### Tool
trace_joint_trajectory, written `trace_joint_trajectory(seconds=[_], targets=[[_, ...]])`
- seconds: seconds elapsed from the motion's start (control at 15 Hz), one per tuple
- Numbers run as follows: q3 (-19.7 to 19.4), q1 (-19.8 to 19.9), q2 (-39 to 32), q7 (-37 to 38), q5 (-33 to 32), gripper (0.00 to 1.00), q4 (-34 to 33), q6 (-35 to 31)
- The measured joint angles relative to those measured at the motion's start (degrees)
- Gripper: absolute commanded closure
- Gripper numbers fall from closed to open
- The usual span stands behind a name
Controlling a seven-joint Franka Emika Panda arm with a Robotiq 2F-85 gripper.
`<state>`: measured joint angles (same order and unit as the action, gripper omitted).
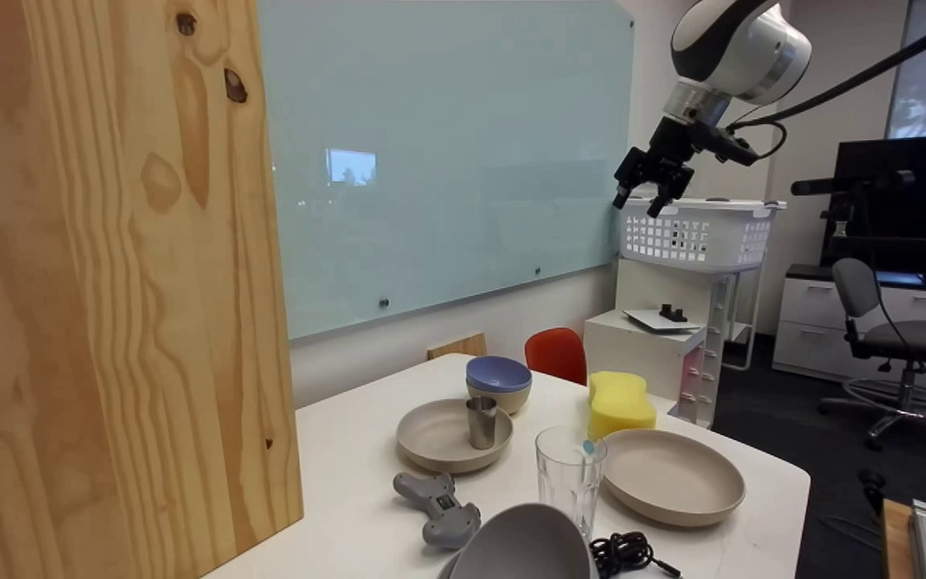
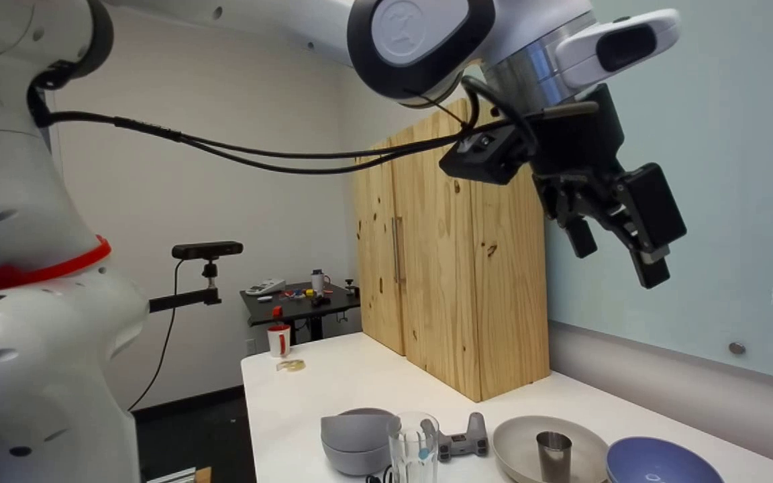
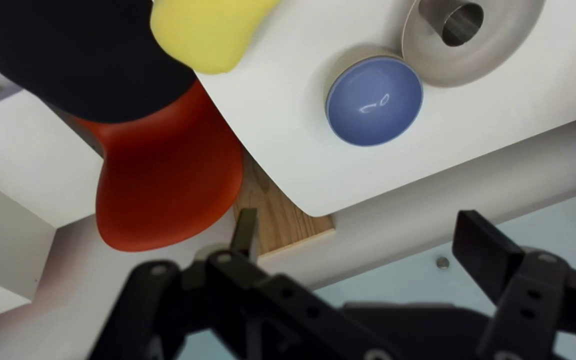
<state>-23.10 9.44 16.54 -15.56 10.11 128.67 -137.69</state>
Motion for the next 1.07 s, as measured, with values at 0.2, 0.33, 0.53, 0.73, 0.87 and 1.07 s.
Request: trace_joint_trajectory(seconds=[0.2,0.33,0.53,0.73,0.87,1.07], targets=[[-1.25,1.44,-2.22,0.13,1.98,0.00,-0.67,4.17],[-1.59,2.33,-3.98,0.14,3.13,0.00,-1.53,6.06],[-1.57,3.20,-6.85,0.14,3.62,0.00,-3.53,7.02],[-1.41,3.88,-10.61,0.13,3.56,0.00,-6.24,6.72],[-1.07,4.44,-13.85,0.35,3.39,0.00,-8.18,5.61],[0.39,4.89,-19.28,3.62,3.26,0.00,-11.10,4.16]])
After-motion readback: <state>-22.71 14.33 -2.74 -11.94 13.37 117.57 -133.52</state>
